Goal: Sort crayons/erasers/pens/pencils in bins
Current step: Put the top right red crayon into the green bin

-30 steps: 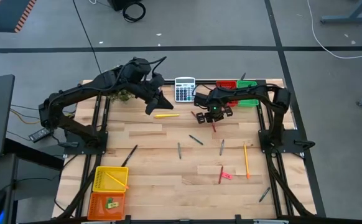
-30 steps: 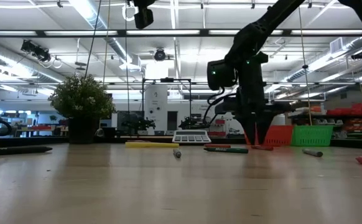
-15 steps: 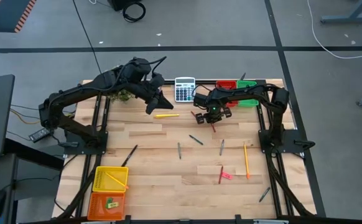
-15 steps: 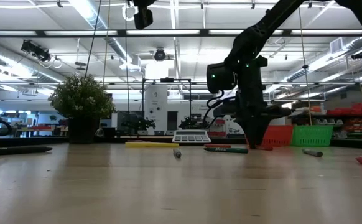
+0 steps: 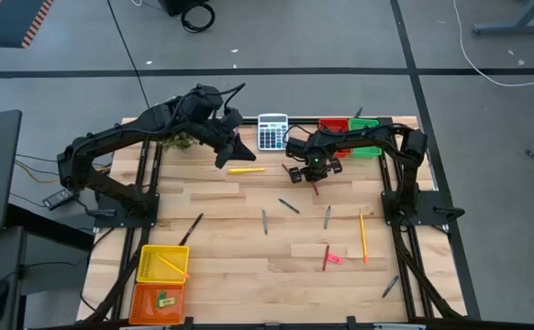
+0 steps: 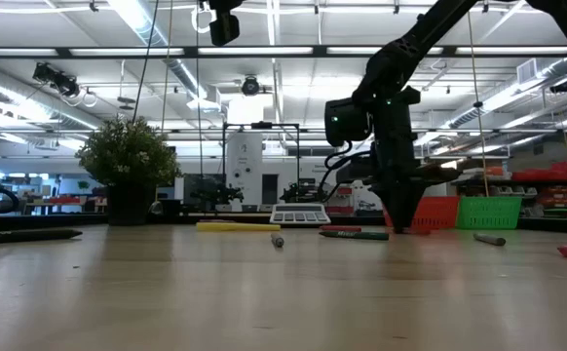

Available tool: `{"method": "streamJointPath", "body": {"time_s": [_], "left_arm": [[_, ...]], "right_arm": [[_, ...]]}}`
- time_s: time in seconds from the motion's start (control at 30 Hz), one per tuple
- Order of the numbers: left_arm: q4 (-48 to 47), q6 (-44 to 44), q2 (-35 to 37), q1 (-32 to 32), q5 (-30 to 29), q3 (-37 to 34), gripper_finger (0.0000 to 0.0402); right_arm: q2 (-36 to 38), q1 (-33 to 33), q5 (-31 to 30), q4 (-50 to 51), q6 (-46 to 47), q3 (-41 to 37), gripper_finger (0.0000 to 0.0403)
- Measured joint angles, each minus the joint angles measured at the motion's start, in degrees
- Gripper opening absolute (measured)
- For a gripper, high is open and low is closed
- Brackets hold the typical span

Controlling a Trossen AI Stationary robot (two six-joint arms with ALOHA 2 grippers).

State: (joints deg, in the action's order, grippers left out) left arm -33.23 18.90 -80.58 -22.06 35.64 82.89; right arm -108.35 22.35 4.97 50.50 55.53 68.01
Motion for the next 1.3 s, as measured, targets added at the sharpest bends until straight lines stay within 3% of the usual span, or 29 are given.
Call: {"method": "streamJointPath", "body": {"time_s": [0.37,0.73,0.93,1.3], "left_arm": [[-0.02,-0.04,0.0,0.0,0.0,0.0,0.0025],[-0.02,-0.22,0.0,0.02,0.01,0.0,0.001],[-0.02,-0.7,0.0,0.0,0.02,0.0,0.0023],[-0.04,-0.68,0.0,0.0,0.02,0.0,0.001]], "right_arm": [[0.67,0.0,1.53,0.87,-0.62,-0.12,0.0042],[0.71,0.25,4.03,4.47,-4.38,3.88,0.0042],[0.76,1.93,2.38,8.97,-7.32,8.32,0.0042],[0.8,8.57,-1.69,16.73,-13.34,16.61,0.0042]]}}
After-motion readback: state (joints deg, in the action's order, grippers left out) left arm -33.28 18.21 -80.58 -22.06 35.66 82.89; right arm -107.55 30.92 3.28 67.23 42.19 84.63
